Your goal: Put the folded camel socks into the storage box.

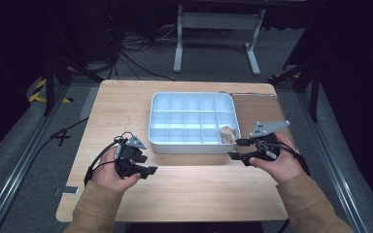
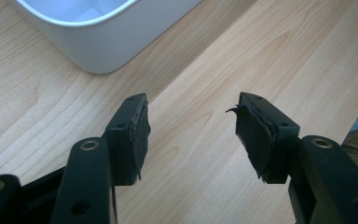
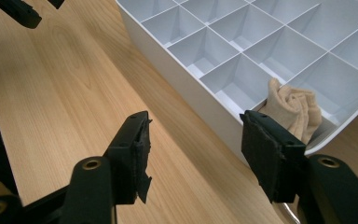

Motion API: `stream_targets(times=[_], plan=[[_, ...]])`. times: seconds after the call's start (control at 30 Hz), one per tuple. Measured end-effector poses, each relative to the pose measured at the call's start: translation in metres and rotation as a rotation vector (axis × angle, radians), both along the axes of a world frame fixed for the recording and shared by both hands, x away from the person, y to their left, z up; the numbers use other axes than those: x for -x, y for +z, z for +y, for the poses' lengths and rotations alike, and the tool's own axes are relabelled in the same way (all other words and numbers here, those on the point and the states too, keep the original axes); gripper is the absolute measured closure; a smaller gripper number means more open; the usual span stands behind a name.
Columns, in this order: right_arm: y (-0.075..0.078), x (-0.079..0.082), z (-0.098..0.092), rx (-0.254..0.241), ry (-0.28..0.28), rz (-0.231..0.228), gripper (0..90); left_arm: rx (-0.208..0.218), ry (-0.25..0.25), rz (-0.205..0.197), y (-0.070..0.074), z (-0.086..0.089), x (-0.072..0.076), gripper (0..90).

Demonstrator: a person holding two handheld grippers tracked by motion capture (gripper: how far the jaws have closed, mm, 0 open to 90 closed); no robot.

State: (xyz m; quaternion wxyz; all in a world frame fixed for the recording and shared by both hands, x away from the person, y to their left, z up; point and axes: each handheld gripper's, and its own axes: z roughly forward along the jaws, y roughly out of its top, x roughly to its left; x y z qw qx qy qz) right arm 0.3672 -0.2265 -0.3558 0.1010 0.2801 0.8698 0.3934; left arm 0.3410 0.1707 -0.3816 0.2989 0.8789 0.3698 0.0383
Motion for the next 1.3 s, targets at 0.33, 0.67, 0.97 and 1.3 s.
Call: stream_targets(times=[0.33,0.67,0.97,1.3], plan=[[-0.026,0.018,0.004,0.041,0.015,0.018,41.6,-0.007,-0.008,0.008,-0.002,-0.001,0.004,44.6],[-0.064,0.02,0.008,0.015,-0.006,0.039,41.4,-0.013,-0.002,0.009,-0.005,-0.002,0.003,43.6],[-0.092,0.021,0.009,0.05,-0.025,0.06,41.2,-0.024,-0.003,0.027,-0.011,-0.004,-0.001,42.7],[-0.114,0.027,0.014,0.092,-0.02,0.062,40.7,-0.045,-0.016,0.056,-0.018,-0.007,-0.005,41.1]])
